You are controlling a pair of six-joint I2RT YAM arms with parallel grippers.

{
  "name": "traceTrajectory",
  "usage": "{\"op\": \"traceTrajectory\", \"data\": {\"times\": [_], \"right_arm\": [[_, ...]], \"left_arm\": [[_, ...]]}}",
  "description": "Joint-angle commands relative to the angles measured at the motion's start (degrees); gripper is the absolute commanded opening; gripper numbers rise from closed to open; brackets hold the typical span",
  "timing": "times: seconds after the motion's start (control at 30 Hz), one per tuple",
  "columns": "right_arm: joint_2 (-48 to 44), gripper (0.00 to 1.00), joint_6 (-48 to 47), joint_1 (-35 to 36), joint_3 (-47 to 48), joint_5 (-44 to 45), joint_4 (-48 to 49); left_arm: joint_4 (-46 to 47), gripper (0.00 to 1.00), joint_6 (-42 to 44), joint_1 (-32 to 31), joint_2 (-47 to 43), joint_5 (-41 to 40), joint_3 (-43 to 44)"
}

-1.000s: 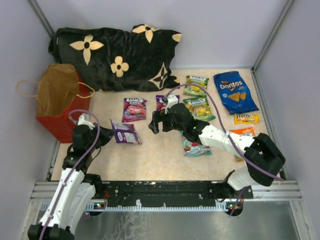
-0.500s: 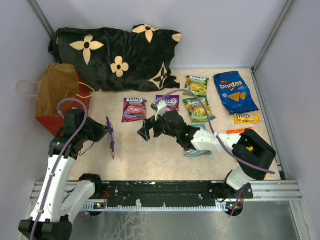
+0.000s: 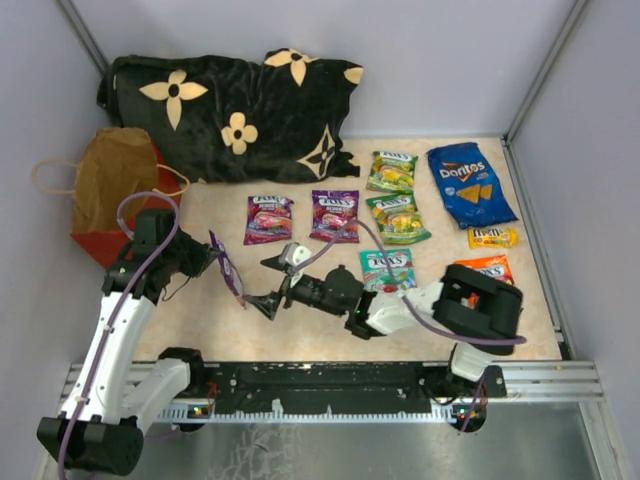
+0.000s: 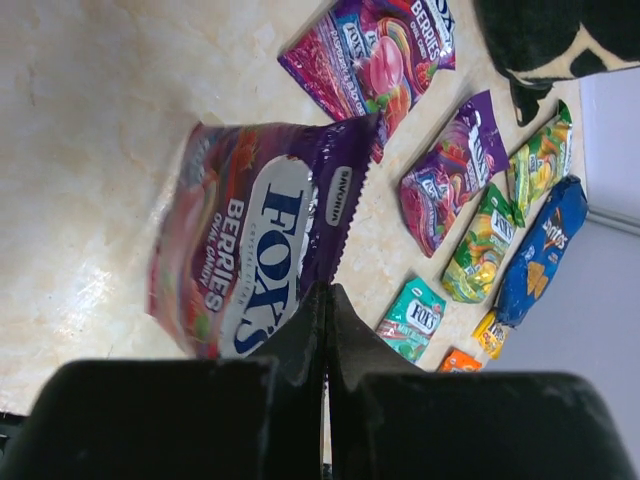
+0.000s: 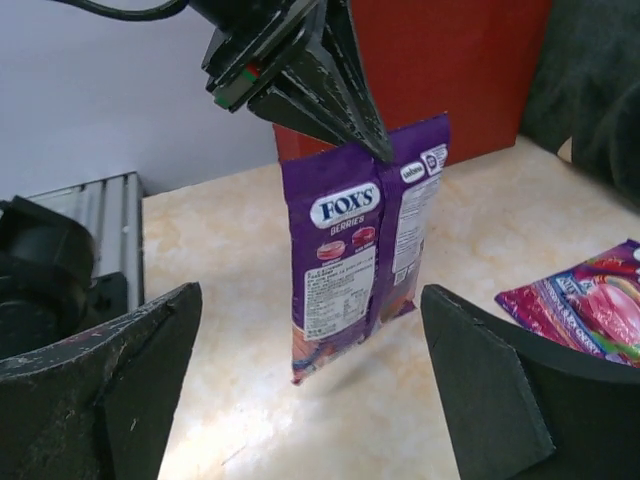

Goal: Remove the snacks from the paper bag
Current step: Pick up the snack from the center of the board.

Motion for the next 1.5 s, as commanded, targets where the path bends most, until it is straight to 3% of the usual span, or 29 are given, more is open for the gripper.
{"op": "traceTrajectory", "data": {"times": [0.0, 0.33, 0.73, 0.8, 1.0, 1.03, 1.07, 1.1, 1.13, 1.17, 1.33, 1.47], "right_arm": [[8.6, 0.91, -7.1, 2.6, 5.8, 9.3, 13.9], [19.1, 0.84, -9.2, 2.9, 16.0, 7.1, 13.4], [25.6, 0.61, -10.3, 3.9, 26.3, 21.8, 2.7], [26.1, 0.54, -10.0, 3.9, 27.0, 22.6, 1.7], [24.2, 0.13, -8.9, 3.9, 25.9, 24.0, -0.7], [23.5, 0.07, -8.9, 3.9, 25.2, 24.3, -0.6], [22.5, 0.00, -9.0, 3.9, 24.5, 24.6, -0.7], [21.4, 0.00, -8.9, 3.8, 23.6, 24.7, -0.7], [20.4, 0.00, -8.7, 3.6, 22.6, 24.7, -0.8], [19.0, 0.00, -7.9, 3.2, 21.2, 24.3, -1.2], [9.9, 0.00, -1.1, -0.8, 14.0, 15.2, -6.7], [-1.3, 0.00, -1.3, -2.5, 7.9, 7.3, -17.4]], "left_arm": [[4.0, 0.00, -1.4, 0.1, 0.9, -1.2, 0.7], [4.4, 0.00, -0.6, 0.2, 1.3, 0.8, 1.9], [5.4, 0.00, -0.5, 0.2, 2.0, 1.1, 2.2], [5.6, 0.00, -0.7, 0.2, 2.3, 1.0, 2.0], [7.1, 0.02, -0.6, 0.1, 2.9, 0.1, 2.0], [7.5, 0.13, -0.5, 0.2, 3.0, 0.1, 2.2], [8.0, 0.31, -0.1, 0.2, 3.3, 0.5, 2.4], [8.6, 0.71, 0.1, 0.2, 3.6, 1.1, 2.6], [9.3, 0.95, 0.4, 0.1, 4.0, 2.0, 2.7], [9.3, 0.99, 0.3, 0.2, 4.6, 2.6, 3.1], [10.4, 1.00, 2.3, 0.2, 7.3, 3.0, 6.7], [18.4, 1.00, 10.4, 0.2, 7.6, 4.5, 7.8]]}}
